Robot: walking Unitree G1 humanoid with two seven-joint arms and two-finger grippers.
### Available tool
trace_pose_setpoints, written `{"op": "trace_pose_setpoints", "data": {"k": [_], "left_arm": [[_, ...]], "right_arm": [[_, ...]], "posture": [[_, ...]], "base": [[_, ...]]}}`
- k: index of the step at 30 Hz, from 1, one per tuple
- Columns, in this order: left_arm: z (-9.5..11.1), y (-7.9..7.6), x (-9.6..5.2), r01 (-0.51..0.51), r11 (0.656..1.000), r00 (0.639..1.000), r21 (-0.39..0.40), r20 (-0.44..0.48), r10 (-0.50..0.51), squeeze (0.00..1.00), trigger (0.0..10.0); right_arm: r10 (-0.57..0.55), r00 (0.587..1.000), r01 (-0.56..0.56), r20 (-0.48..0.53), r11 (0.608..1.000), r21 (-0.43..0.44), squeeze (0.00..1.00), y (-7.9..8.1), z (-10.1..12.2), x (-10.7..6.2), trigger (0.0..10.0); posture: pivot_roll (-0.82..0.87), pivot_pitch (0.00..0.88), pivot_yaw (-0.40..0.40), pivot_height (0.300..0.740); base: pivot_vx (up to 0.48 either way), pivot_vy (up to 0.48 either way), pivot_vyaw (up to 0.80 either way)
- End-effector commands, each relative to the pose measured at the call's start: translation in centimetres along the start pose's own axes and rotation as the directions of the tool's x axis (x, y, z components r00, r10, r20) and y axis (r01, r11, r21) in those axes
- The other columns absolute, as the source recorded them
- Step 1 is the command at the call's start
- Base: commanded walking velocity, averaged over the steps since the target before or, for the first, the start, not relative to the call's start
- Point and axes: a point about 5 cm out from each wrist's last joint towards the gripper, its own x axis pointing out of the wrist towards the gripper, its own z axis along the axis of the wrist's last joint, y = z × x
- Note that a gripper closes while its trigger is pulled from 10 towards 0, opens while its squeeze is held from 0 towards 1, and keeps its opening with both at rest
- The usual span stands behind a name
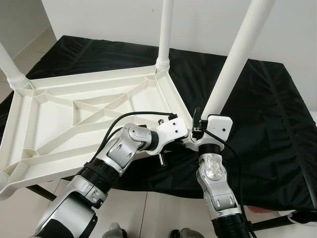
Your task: Building children table
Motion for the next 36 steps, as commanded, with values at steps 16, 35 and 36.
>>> {"op": "trace_pose_setpoints", "data": {"k": [16,35,36], "left_arm": [[2.5,1.2,-1.5,-0.012,0.996,0.998,0.085,0.070,0.006,0.00,10.0],[2.7,1.5,-1.5,-0.020,0.996,0.997,0.085,0.077,0.013,0.00,10.0],[2.7,1.5,-1.5,-0.020,0.996,0.997,0.085,0.077,0.014,0.00,10.0]], "right_arm": [[-0.121,0.943,0.091,-0.310,0.990,-0.111,0.00,-3.0,-6.0,-2.1,10.0],[0.063,0.969,-0.073,-0.237,0.997,-0.034,0.00,-2.2,-5.0,-1.5,10.0],[0.079,0.971,-0.088,-0.224,0.996,-0.030,0.00,-2.1,-4.8,-1.4,10.0]], "posture": [[-0.05,0.053,-0.010,0.740],[-0.05,0.050,-0.013,0.740],[-0.05,0.049,-0.014,0.740]], "base": [[0.000,0.000,0.00],[0.000,0.000,0.00],[0.000,0.000,0.00]]}}
